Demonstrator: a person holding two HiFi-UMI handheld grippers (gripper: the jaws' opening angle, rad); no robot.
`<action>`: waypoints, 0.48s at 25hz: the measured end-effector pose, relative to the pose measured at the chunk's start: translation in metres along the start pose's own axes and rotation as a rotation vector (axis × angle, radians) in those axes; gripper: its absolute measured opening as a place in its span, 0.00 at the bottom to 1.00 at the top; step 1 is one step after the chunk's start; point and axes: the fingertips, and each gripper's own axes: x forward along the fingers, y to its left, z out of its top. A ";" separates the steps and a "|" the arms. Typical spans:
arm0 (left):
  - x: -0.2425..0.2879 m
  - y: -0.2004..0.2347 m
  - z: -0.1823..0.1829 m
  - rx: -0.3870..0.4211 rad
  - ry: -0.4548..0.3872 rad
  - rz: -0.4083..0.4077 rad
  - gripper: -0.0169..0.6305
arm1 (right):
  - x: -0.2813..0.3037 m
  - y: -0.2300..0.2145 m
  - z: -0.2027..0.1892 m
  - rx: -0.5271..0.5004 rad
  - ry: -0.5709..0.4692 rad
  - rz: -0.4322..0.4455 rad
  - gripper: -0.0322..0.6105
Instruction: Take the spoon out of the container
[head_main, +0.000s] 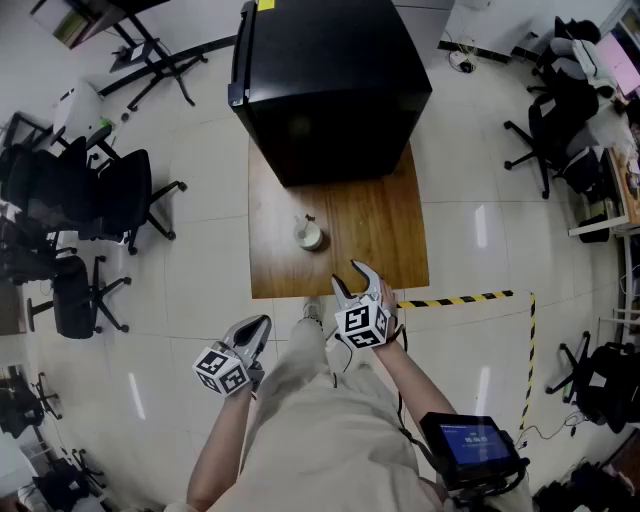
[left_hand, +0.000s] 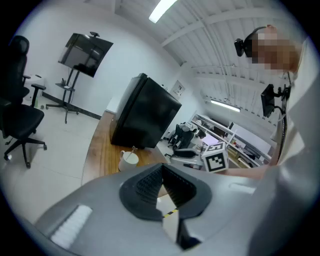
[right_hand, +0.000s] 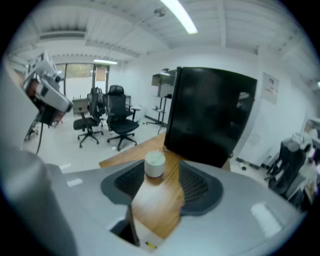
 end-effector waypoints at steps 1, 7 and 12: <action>-0.010 -0.017 -0.015 -0.005 -0.010 0.017 0.00 | -0.034 0.002 -0.009 0.090 -0.023 0.031 0.39; -0.083 -0.112 -0.104 -0.061 -0.062 0.105 0.00 | -0.223 0.017 -0.085 0.361 -0.119 0.103 0.37; -0.101 -0.163 -0.144 -0.086 -0.101 0.106 0.00 | -0.304 -0.007 -0.168 0.422 -0.057 -0.019 0.36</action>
